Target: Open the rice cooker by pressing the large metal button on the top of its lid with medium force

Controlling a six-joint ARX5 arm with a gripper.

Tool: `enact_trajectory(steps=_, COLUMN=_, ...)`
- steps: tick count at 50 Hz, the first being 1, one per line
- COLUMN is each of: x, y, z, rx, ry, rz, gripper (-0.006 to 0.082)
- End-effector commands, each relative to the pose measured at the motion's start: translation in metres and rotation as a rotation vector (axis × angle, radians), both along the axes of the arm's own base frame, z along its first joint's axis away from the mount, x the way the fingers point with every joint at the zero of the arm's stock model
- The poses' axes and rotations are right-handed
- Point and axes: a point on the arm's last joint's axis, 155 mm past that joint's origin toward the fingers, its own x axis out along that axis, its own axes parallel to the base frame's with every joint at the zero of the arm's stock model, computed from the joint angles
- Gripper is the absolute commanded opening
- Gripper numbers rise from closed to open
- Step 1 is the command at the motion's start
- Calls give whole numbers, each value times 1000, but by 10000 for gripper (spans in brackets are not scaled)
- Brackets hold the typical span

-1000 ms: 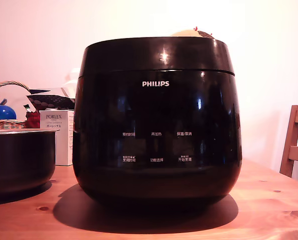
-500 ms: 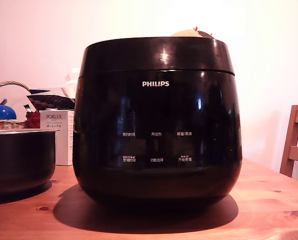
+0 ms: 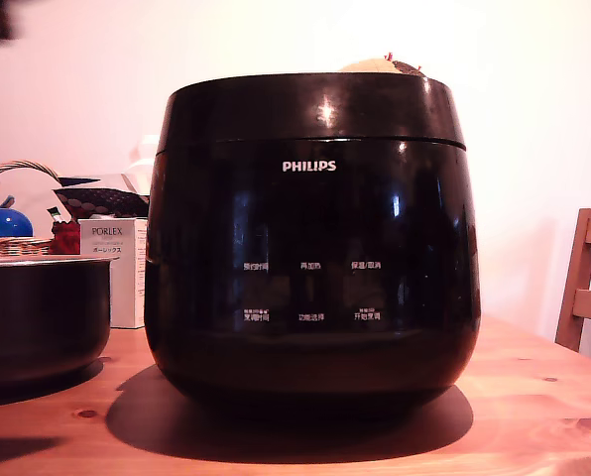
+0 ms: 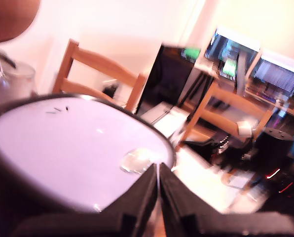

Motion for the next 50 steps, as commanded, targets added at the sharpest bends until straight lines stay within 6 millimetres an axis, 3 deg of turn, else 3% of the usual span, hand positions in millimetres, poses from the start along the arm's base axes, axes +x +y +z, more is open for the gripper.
enact_trajectory(steps=1, x=0, y=-12, z=4, rx=74, ry=-229, rz=-47, gripper=-22)
enact_trajectory(steps=7, x=7, y=-32, z=1, rx=93, ry=-205, rz=-68, gripper=-22)
enact_trajectory(steps=8, x=8, y=-35, z=0, rx=133, ry=-322, rz=-84, gripper=-22)
enact_trajectory(steps=13, x=11, y=-50, z=-7, rx=164, ry=-343, rz=-102, gripper=-22)
enact_trajectory(steps=24, x=11, y=-74, z=-33, rx=236, ry=-353, rz=-119, gripper=-22)
enact_trajectory(steps=35, x=16, y=-82, z=-47, rx=308, ry=-367, rz=-68, gripper=-22)
enact_trajectory(steps=50, x=28, y=-78, z=-67, rx=397, ry=-352, rz=-9, gripper=-22)
